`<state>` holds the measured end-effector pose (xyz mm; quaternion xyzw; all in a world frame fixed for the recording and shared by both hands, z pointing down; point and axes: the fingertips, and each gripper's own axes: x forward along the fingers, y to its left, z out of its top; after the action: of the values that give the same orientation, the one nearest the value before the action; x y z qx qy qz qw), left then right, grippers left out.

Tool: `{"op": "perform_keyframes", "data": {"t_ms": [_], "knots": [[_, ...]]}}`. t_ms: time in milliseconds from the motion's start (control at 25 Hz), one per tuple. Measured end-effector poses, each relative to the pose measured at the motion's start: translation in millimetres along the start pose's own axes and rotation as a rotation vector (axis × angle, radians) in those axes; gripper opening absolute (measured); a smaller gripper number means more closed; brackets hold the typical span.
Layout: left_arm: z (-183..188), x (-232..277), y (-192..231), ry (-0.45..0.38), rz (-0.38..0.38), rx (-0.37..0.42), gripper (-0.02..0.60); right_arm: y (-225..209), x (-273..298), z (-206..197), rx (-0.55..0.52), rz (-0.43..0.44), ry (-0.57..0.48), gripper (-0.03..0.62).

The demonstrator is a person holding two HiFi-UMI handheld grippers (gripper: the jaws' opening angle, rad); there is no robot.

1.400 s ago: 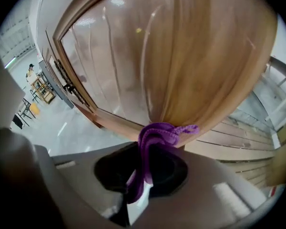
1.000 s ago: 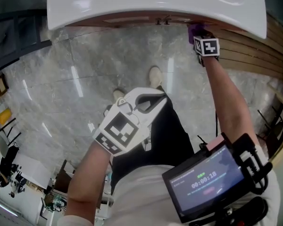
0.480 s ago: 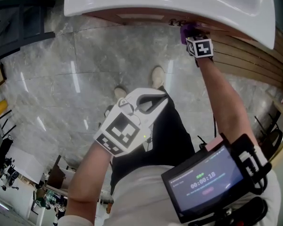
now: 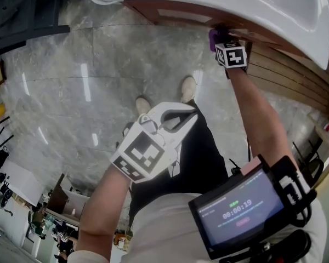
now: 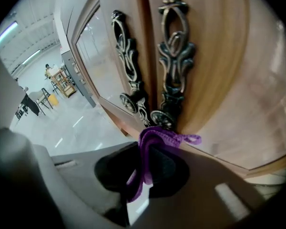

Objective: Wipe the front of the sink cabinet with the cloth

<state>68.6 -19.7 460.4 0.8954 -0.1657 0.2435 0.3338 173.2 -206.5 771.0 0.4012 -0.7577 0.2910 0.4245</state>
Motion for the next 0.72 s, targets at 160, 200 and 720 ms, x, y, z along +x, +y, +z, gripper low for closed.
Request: {"op": "perform_keyframes", "data": {"t_ms": [160,200,720], "knots": [[-11,-12,4,-0.011,0.015,-0.017,0.008,18,8,8,0.011,0.007,-0.01,0.055],[-13,-15,6,-0.015,0.018,-0.021,0.008,22,10,10,0.017,0.007,-0.013,0.055],[-44,-68,24,-0.063,0.077,-0.061,0.008,97,43,58,-0.043,0.063,-0.052,0.055]]}}
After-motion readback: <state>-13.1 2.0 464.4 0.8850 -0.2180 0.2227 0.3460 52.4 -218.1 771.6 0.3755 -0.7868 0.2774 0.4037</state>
